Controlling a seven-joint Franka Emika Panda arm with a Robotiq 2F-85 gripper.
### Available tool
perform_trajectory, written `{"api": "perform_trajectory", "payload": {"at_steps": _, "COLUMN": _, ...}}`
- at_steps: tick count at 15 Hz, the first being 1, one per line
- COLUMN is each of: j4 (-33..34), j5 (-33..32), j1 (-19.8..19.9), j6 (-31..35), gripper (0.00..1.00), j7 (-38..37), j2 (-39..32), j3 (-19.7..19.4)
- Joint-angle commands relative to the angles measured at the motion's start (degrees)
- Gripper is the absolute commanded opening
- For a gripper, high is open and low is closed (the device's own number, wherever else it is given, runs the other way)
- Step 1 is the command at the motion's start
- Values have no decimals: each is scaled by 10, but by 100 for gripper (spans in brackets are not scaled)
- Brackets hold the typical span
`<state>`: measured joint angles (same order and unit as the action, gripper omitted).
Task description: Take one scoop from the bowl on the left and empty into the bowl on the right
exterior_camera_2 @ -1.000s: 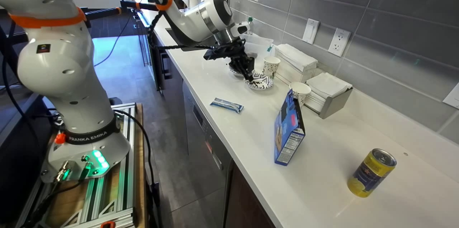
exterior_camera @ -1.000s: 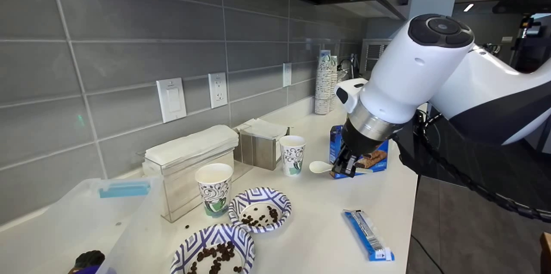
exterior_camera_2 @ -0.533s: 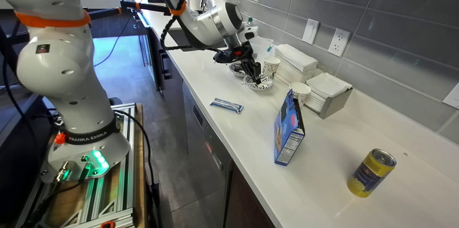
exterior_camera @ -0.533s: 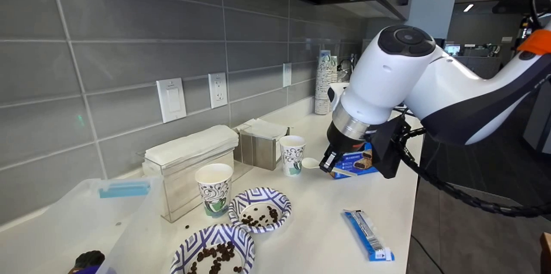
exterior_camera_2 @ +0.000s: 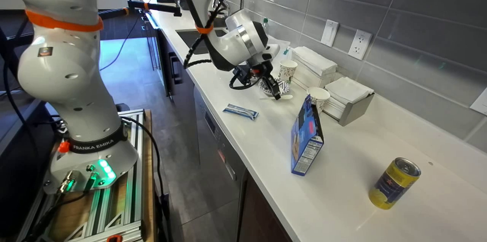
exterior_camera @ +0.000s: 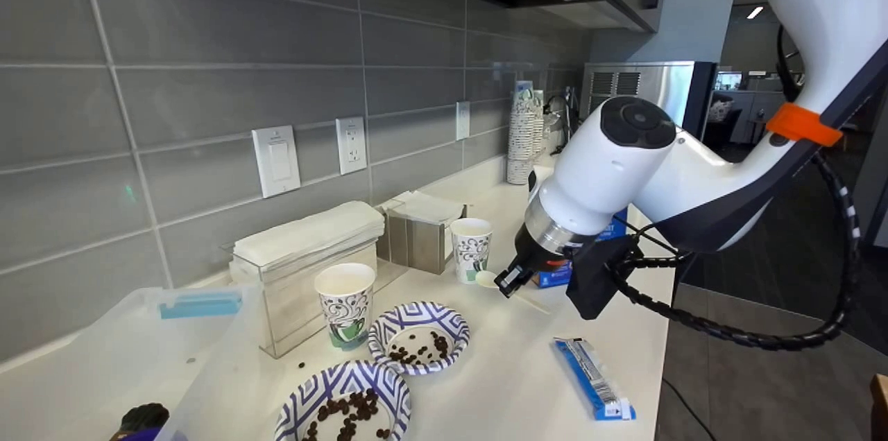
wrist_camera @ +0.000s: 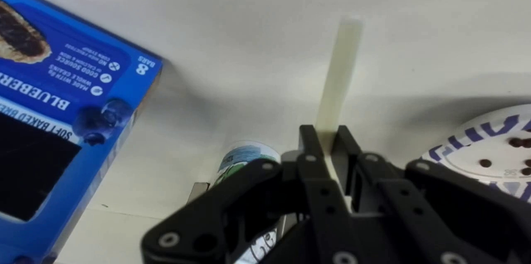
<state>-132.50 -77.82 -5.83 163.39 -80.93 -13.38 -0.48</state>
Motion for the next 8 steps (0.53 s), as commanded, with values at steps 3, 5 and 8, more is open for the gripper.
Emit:
{"api": "perform_trajectory", "payload": {"at_steps": 3, "j4": 54, "j5": -153, "j1": -5, "j6": 17, "gripper": 3, "j7": -202, "j2": -69, "j3": -19}}
{"api": "perform_trajectory", "payload": {"at_steps": 5, "j4": 66, "j5": -199, "j1": -3, "j6": 14, "gripper": 3, "j7": -254, "j2": -85, "j3": -16}}
{"api": "perform_trajectory", "payload": {"at_steps": 8, "j4": 80, "j5": -260, "j1": -1, "j6": 7, "gripper": 3, "j7": -314, "j2": -107, "j3": -12}}
